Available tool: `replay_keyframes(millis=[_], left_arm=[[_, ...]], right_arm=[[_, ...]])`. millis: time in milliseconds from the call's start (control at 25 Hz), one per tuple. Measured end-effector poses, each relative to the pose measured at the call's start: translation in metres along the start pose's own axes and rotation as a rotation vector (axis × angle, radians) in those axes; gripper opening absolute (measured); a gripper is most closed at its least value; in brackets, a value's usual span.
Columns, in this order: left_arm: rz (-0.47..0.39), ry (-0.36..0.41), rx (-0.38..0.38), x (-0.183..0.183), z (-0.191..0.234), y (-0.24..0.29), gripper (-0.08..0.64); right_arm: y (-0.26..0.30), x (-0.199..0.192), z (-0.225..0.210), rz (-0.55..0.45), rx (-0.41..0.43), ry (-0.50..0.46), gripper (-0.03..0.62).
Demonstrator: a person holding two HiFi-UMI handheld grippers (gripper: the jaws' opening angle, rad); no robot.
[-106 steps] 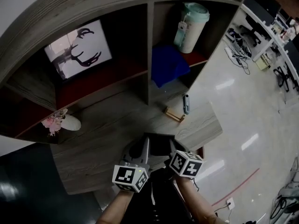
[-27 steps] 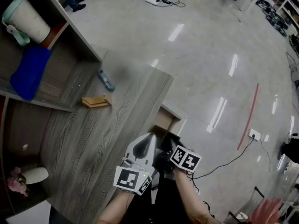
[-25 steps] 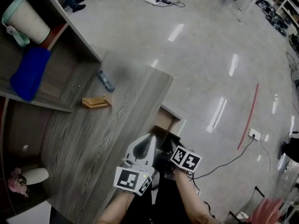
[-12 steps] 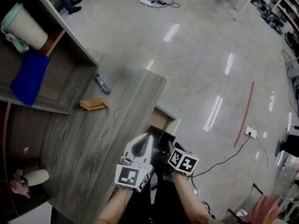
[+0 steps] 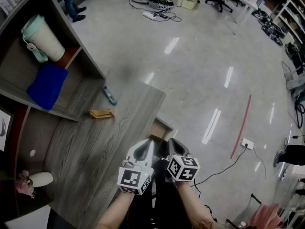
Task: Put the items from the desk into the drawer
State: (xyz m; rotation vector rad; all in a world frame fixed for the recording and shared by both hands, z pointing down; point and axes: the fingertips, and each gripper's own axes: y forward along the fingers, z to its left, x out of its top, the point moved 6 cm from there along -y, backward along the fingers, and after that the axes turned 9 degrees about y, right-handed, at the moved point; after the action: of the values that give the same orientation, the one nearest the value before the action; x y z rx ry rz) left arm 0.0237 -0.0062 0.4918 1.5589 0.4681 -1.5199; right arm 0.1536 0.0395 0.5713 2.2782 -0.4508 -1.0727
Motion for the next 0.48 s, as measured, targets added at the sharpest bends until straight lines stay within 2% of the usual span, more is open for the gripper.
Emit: replay_keyframes(millis=[160,320,480], left_arm=[[-0.026,0.007,0.007,0.025,0.005,-0.011,0.009],[-0.058,0.022,0.025,0.051,0.012,-0.021,0.009],[-0.09,0.03,0.047,0.069,0.015,-0.031,0.009]], right_arm=[[-0.016,0.038,0.043,-0.141,0.132,-0.11,0.012],[-0.03,0.064,0.077,-0.236,0.196,-0.188,0.011],[-0.045,0.082,0.1,-0.277,0.244,-0.253,0.012]])
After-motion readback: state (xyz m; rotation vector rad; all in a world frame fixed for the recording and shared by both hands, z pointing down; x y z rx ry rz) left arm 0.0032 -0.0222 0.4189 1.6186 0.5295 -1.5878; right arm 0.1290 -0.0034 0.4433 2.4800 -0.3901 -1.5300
